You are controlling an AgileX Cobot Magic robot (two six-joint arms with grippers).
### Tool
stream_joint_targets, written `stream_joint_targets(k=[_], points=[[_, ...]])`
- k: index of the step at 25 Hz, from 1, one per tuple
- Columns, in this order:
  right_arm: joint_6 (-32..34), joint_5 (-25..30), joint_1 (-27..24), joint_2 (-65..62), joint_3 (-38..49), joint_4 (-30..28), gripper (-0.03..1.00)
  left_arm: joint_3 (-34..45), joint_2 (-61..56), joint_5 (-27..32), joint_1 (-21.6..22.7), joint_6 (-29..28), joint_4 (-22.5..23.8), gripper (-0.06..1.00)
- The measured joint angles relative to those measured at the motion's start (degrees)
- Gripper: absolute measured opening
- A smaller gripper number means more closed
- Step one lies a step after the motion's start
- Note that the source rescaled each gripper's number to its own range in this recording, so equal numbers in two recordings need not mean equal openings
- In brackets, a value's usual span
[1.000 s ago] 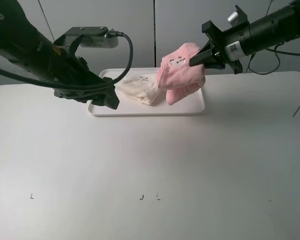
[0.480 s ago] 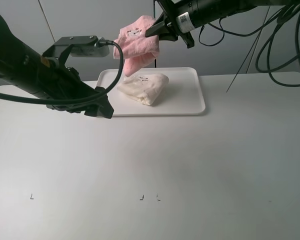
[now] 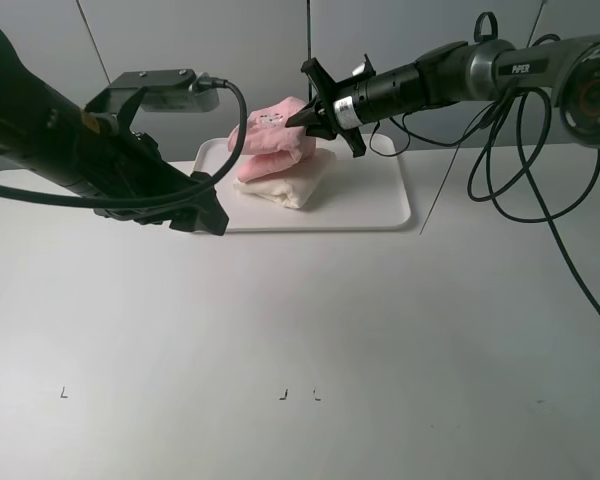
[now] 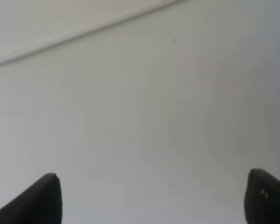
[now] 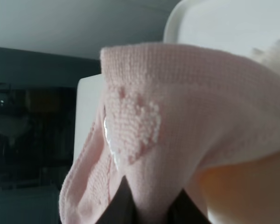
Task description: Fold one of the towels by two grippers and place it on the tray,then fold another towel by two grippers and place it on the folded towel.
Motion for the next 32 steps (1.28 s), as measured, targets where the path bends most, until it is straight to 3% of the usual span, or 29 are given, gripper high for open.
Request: stream_joint_targets(k=[4,6,7,11,13,17,19,21,26,28,32], points=[[0.1,-0.7,0.0,2.8,0.0,-0.3,0.08,0.0,0.0,0.0,0.0,0.1,0.0,1.0],[0.6,-1.3,0.0,3.1,0.0,-1.0,0.16,0.0,0.0,0.0,0.0,0.1,0.0,1.0],[0.7,-1.4,0.0,3.1,0.0,-1.2,0.26,0.0,0.0,0.0,0.0,0.1,0.0,1.0],[-0.8,-1.1,0.0,3.1,0.0,1.6,0.88,0.0,0.0,0.0,0.0,0.1,0.0,1.0],[-3.3,-1.0,0.0,3.0,0.0,2.7,0.98,0.0,0.0,0.0,0.0,0.1,0.0,1.0],[-4.6,-1.0,0.0,1.6,0.0,2.1,1.0,0.0,0.0,0.0,0.0,0.1,0.0,1.0],[-4.5,-2.1,0.0,-0.1,0.0,-1.3,1.0,0.0,0.0,0.0,0.0,0.1,0.0,1.0],[-3.8,-3.1,0.0,-2.6,0.0,-6.9,1.0,0.0,0.0,0.0,0.0,0.1,0.1,1.0],[1.8,-1.7,0.0,-9.4,0.3,-30.6,1.0,0.0,-0.1,0.1,0.0,0.1,1.6,1.0],[2.8,-1.0,-0.1,-13.1,2.9,-36.8,0.99,0.1,-0.9,0.2,0.0,0.0,2.0,1.0],[1.5,-3.5,-0.1,-22.7,15.8,-41.2,0.95,0.7,-6.0,0.7,0.0,0.0,5.0,1.0]])
